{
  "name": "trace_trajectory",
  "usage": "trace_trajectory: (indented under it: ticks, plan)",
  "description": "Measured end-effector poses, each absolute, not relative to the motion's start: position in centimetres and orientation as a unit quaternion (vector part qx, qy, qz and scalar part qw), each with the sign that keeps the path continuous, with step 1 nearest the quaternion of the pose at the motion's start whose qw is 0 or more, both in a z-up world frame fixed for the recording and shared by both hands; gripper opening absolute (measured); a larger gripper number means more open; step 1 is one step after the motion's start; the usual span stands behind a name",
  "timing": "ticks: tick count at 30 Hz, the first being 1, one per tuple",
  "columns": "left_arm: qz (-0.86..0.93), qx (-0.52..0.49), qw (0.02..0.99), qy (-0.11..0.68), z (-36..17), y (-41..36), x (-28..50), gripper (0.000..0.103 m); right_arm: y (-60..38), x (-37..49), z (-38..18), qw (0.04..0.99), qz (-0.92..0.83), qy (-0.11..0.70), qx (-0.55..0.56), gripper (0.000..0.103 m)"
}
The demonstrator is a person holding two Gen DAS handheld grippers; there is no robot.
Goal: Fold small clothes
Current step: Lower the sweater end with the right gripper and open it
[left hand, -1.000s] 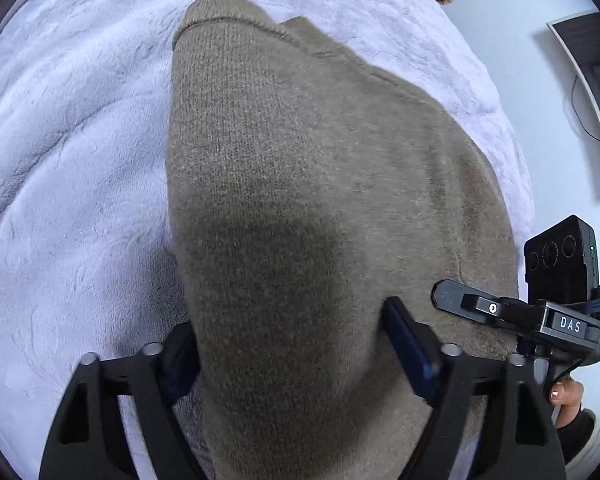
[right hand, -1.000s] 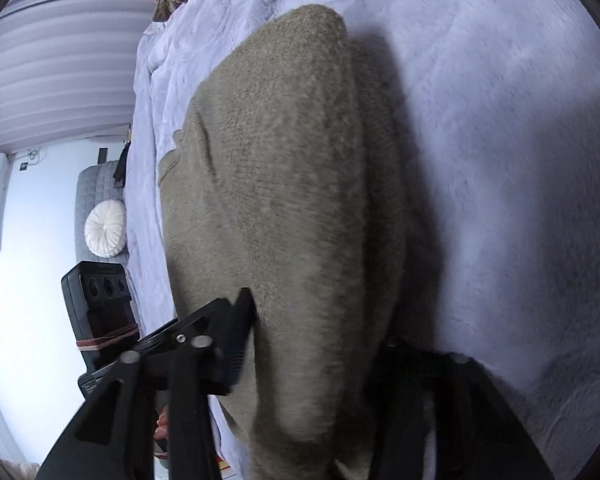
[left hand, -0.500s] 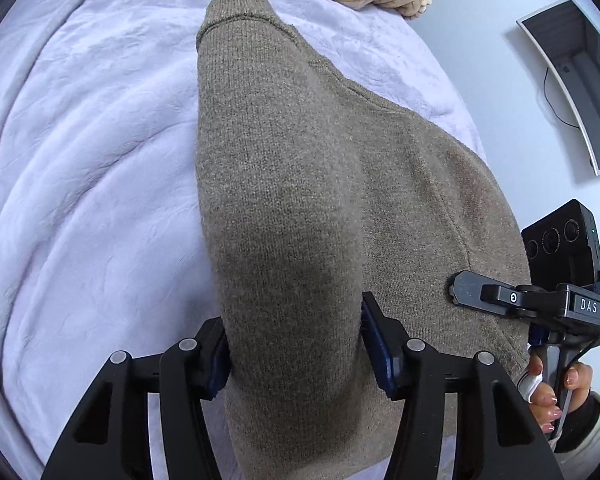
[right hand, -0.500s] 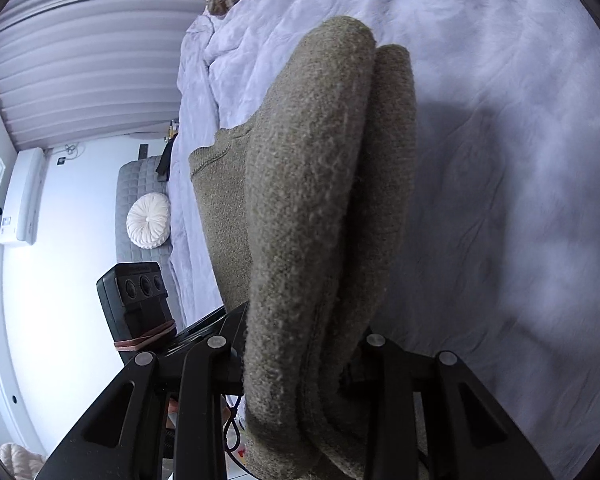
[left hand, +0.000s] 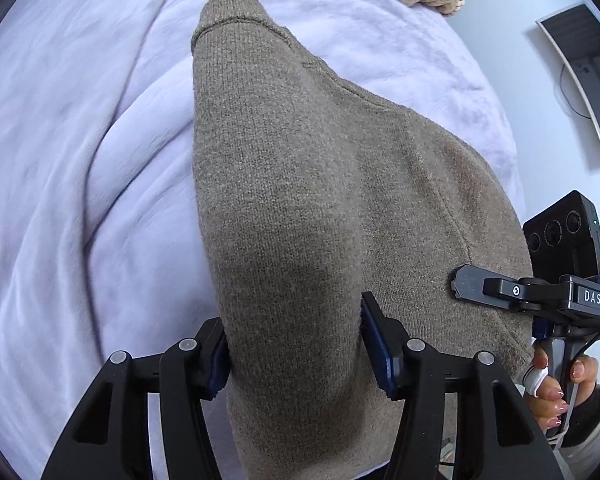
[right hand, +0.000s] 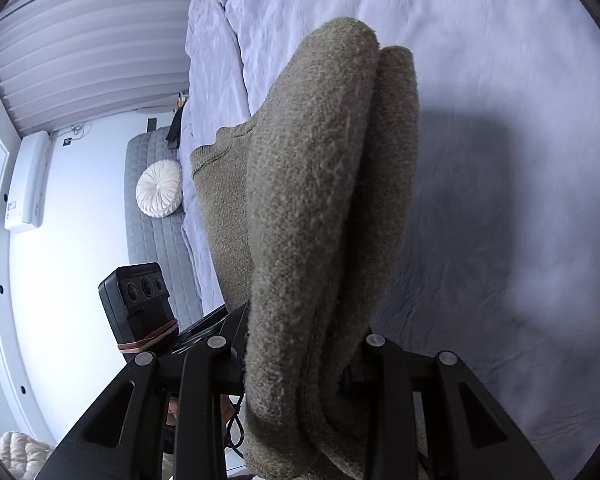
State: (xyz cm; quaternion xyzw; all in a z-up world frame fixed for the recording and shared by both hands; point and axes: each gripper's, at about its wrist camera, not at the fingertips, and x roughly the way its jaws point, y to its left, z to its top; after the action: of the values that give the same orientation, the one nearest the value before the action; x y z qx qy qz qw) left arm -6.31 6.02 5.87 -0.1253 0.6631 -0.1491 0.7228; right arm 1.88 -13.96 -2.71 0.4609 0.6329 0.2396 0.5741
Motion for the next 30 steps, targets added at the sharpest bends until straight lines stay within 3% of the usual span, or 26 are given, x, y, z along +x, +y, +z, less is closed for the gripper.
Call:
trace_trajectory:
  ticks: [5, 13, 19, 26, 30]
  plan:
    - [-0.119, -0.122, 0.713, 0.68, 3.2, 8.7, -7.8, 0.057, -10.7, 2.0, -4.8, 0.577, 0.224, 0.669, 0.411, 0.034]
    - [-0.082, -0.131, 0.743, 0.652, 4.2, 12.2, -7.7, 0.058, -12.3, 2.7, -4.2, 0.629, 0.123, 0.696, 0.324, 0.041]
    - [-0.047, -0.102, 0.753, 0.648, 4.7, 12.3, -7.6, 0.057, -14.3, 2.1, -3.0, 0.668, 0.043, 0.695, 0.261, 0.032]
    - [-0.096, -0.116, 0.763, 0.629, 7.2, 13.0, -10.4, 0.057, -11.1, 0.3, 1.2, 0.701, 0.093, 0.669, 0.227, 0.023]
    - [-0.112, -0.097, 0.746, 0.649, 5.7, 9.1, -10.1, 0.057, -9.1, -2.7, 1.3, 0.689, 0.118, 0.691, 0.182, 0.022]
